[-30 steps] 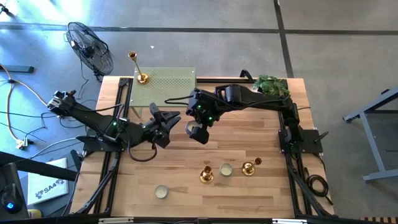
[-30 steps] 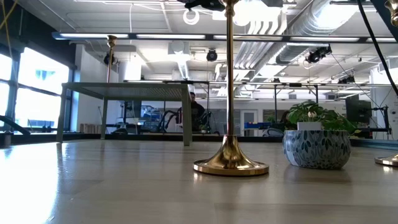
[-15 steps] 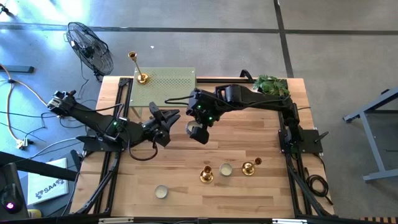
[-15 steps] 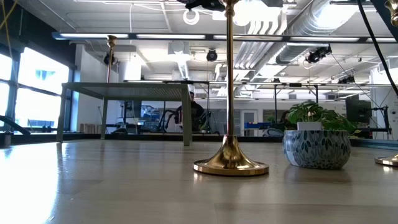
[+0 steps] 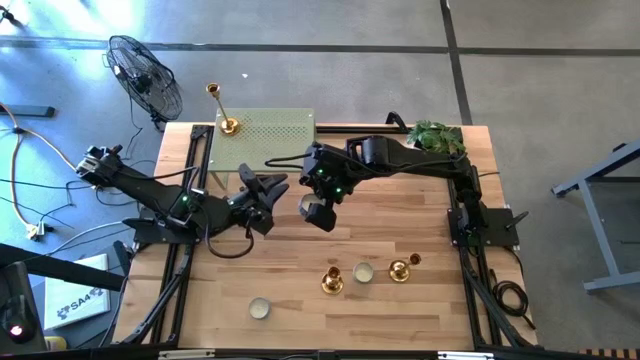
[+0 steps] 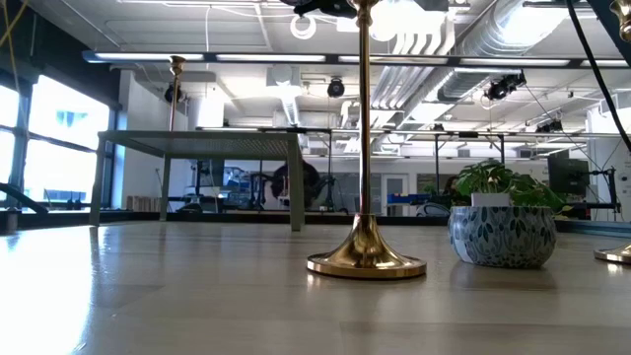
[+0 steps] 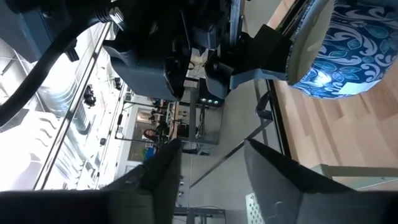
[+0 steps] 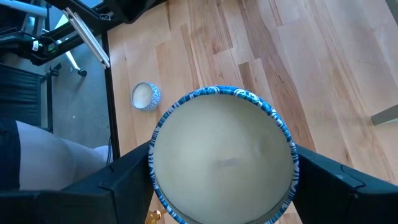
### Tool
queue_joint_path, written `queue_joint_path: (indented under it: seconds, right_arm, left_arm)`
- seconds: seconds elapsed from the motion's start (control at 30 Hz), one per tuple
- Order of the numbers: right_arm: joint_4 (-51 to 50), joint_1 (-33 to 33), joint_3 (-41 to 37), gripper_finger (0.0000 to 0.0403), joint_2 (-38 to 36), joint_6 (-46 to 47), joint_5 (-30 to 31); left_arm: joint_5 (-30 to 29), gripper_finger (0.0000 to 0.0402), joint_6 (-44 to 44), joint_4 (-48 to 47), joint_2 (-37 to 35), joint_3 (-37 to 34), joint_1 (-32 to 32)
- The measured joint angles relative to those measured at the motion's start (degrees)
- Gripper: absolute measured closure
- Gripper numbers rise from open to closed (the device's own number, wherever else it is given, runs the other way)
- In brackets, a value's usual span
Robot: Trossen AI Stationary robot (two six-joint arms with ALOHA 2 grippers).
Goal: Pick & Place candle stick holders
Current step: Put the top right blue patterned round candle on the shelf
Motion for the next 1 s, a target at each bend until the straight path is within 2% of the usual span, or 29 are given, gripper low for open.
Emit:
queue_joint_path:
  seconds: [0.27,0.43,0.77,1.0]
  right_arm:
    - [0.0,0.0,0.0,0.0105,0.0,0.0,0.0]
    - [0.0,0.0,0.0,0.0105,0.0,-0.2,0.0]
    - [0.0,0.0,0.0,0.0105,0.0,-0.6,0.0]
    - [0.0,0.0,0.0,0.0105,0.0,-0.6,-0.2]
  left_arm:
    - [0.3,0.0109,0.0,-1.4,0.0,0.0,0.0]
    - [1.1,0.0060,-0.1,-1.4,0.0,0.0,0.0]
    - [1.3,0.0046,-0.2,-1.3,0.0,0.0,0.0]
    - [5.5,0.0046,-0.1,-1.3,0.0,0.0,0.0]
